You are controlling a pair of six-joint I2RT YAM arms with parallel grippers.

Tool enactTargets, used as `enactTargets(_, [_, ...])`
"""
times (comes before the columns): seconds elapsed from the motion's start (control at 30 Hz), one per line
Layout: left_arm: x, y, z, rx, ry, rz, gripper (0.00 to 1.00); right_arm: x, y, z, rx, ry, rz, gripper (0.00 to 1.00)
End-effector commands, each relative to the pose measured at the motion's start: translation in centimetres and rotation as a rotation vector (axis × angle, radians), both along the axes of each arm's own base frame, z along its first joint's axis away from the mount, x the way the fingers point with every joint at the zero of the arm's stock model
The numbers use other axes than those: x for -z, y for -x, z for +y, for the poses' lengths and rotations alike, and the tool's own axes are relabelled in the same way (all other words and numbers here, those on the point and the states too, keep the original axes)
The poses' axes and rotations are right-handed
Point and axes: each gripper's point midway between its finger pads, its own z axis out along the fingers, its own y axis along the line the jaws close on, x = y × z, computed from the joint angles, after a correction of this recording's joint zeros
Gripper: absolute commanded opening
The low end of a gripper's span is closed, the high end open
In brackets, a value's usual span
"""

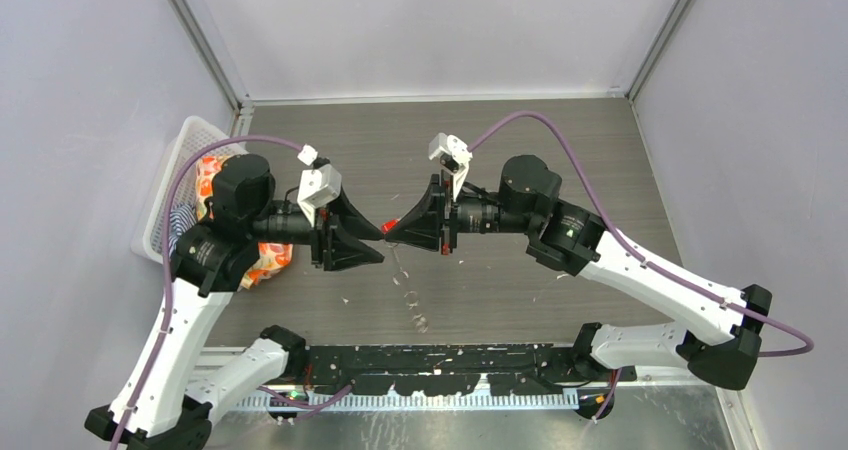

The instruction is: Put the keys on the keyring

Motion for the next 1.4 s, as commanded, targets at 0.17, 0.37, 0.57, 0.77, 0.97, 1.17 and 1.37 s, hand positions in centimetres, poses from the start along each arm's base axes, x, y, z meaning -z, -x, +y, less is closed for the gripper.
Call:
enactTargets(0.17, [-1.1, 0.7, -0.5, 0.033, 0.052, 0.036, 0.33, -3.4, 1.1, 0.4, -0.044, -0.117, -0.053, 0.01])
enactTargets(0.37, [-1.6, 0.9, -0.5, 0.030, 0.072, 0.047, 0.28, -3.4, 1.3, 0.9, -0.051, -0.118, -0.053, 0.01])
enactTargets(0.57, [-1.5, 0.5, -0.6, -0.001, 0.077, 0.087, 0.17, -3.3, 0.8, 1.3, -0.020, -0.115, -0.068, 0.01])
enactTargets(0.77, [-0.6, -0.8, -0.3, -0.099, 0.064, 0.073, 0.00, -3.5, 0.3, 2.1, 0.005, -0.116, -0.072, 0.01])
enactTargets(0.97, [-1.1, -0.6, 0.0, -0.111, 0.074, 0.045, 0.00, -3.2, -0.1, 2.3, 0.037, -0.130, -0.065, 0.01])
enactTargets(1.17, [-1.1, -0.4, 0.1, -0.111, 0.077, 0.025, 0.00, -3.0, 0.0, 2.0, 0.053, -0.142, -0.042, 0.04])
enactTargets(1.37, [-1.8, -0.2, 0.1, -0.113, 0.096, 0.028, 0.00, -3.0, -0.1, 1.8, 0.061, -0.141, -0.042, 0.05])
